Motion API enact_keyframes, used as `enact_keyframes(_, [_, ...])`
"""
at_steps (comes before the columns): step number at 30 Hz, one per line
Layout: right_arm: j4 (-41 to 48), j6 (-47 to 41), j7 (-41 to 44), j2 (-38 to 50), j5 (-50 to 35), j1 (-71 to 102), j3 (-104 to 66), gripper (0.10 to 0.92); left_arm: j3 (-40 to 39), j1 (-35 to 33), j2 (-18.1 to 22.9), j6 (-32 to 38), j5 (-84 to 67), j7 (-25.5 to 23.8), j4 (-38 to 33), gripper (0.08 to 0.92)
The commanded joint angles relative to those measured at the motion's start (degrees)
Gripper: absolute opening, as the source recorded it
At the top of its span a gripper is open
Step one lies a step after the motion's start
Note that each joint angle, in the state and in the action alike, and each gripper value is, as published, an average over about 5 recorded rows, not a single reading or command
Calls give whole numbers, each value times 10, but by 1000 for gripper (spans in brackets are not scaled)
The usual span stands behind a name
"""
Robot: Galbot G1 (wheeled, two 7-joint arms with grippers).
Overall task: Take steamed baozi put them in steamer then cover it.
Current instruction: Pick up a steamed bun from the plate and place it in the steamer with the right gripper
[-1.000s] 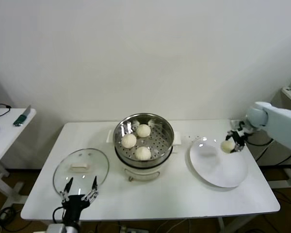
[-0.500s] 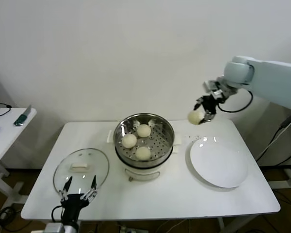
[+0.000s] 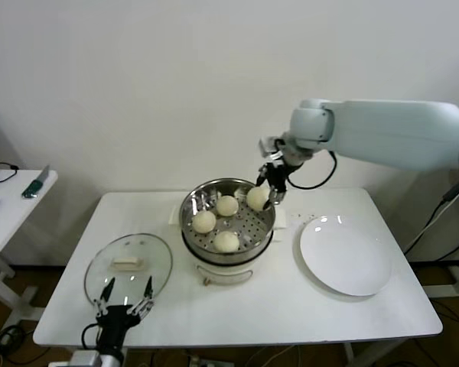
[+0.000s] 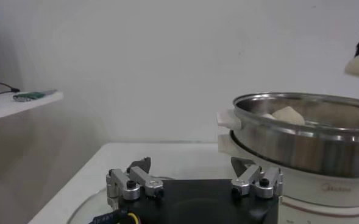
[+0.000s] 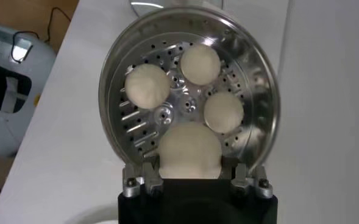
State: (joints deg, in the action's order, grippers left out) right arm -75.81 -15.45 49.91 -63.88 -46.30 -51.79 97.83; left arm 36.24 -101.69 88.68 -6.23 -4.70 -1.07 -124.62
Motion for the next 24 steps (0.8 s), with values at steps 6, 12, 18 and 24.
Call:
enact_keyframes(6, [74, -24, -45, -69, 43, 121, -3, 664, 1, 1, 1, -1, 0, 0, 5, 823])
enact_keyframes(12, [80, -21, -46, -66, 64, 131, -3, 670, 2, 3, 1, -3, 0, -1, 5, 823])
enact_keyframes(18, [89, -18, -48, -68, 70, 140, -8, 674, 2, 4, 1, -3, 0, -1, 6, 823])
enact_keyframes(24, [98, -13, -52, -69, 69, 143, -15, 691, 3, 4, 0, -2, 0, 0, 5, 823])
